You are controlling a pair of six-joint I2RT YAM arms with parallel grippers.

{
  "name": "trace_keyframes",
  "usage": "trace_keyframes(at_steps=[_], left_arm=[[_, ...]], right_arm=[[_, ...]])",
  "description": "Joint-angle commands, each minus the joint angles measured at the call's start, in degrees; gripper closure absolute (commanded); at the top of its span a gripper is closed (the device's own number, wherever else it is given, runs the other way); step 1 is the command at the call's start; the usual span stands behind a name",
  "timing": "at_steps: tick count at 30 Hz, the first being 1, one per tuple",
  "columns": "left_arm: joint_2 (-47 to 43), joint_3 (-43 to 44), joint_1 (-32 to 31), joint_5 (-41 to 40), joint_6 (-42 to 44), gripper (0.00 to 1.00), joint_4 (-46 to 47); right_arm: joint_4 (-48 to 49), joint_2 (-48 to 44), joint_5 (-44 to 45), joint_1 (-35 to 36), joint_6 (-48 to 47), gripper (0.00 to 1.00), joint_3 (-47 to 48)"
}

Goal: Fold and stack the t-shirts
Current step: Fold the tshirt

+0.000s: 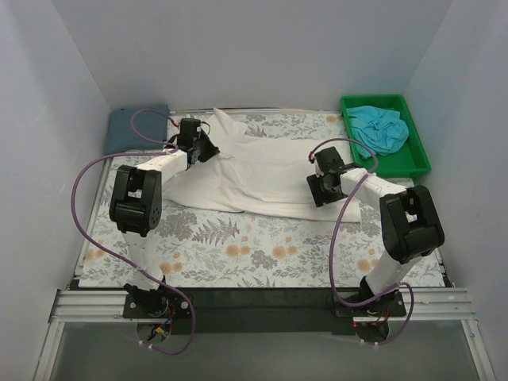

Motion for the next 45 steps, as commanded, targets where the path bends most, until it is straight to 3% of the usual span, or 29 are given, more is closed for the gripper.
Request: trace_keyframes(at_steps=[1,20,29,33,36,41,45], left_arm=[[-3.56,0.82,0.36,0.20,1.58,1.00,-0.10],[-3.91,-0.23,0.54,-0.24,3.60,0.99,-0.98],[-4.35,0.29,0.62,-1.20,4.30,0.97,-1.77],[-4.87,1.96,0.71,-2.34,5.36,0.84,-3.08],[-6.28,3.45,0.89,-4.61,6.59,0.67,-5.28],[-12.41,2.76,1.24,-8.49,8.35,0.41,-9.32],[-19.36,-1.28,2.55,-13.06,7.21,0.27,-16.60]], right_arm=[[2.23,0.50,5.97,0.08,0.05,0.46,3.22],[4.25,10.43,12.48,-3.69,0.05,0.47,14.03],[3.81,5.79,7.22,-6.43,2.68,0.47,14.74],[2.50,1.39,3.88,-6.60,5.32,0.47,12.37],[0.74,-2.13,1.33,-7.48,7.86,0.47,9.65],[-0.85,-9.76,-3.50,-10.37,11.47,0.46,4.38],[-1.55,-15.40,-5.70,-12.22,14.37,0.40,-0.55]])
